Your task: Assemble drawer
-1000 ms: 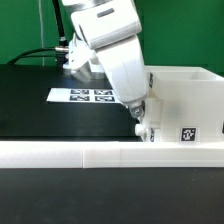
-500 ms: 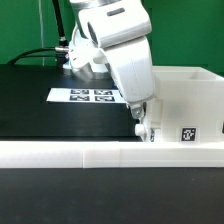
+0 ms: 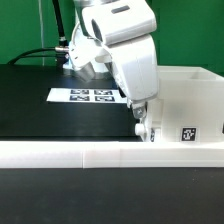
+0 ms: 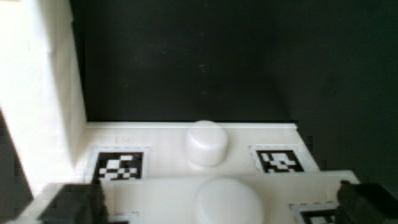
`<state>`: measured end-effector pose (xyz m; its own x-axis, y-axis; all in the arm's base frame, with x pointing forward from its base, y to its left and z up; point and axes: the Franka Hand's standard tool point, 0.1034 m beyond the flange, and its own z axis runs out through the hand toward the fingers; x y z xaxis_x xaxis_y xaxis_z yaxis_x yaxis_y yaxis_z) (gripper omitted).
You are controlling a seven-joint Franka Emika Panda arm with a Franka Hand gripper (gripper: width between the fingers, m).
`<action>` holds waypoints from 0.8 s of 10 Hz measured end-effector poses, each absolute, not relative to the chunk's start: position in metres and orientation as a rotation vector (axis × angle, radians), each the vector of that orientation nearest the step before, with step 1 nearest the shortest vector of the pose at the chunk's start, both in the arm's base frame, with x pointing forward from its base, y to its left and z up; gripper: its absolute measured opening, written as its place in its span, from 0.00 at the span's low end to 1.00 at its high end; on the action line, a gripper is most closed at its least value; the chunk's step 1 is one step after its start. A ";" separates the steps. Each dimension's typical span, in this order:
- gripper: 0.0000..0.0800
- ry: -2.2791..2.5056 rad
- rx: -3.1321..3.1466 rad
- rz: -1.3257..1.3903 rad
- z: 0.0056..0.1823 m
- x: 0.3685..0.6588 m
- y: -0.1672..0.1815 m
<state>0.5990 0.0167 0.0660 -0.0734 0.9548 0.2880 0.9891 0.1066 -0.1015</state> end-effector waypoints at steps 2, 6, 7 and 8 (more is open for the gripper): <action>0.81 -2.094 -1.921 -0.165 0.064 0.598 0.016; 0.81 -2.084 -1.932 -0.161 0.062 0.598 0.012; 0.81 -2.084 -1.931 -0.160 0.062 0.597 0.013; 0.81 -2.116 -1.896 -0.169 0.062 0.597 0.014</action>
Offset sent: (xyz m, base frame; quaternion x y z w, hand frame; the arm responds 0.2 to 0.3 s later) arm 0.0000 0.0000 0.0000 0.0000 0.0000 0.0000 1.0000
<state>0.5969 0.0143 0.0620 -0.0884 0.9517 0.2940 0.9863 0.1248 -0.1075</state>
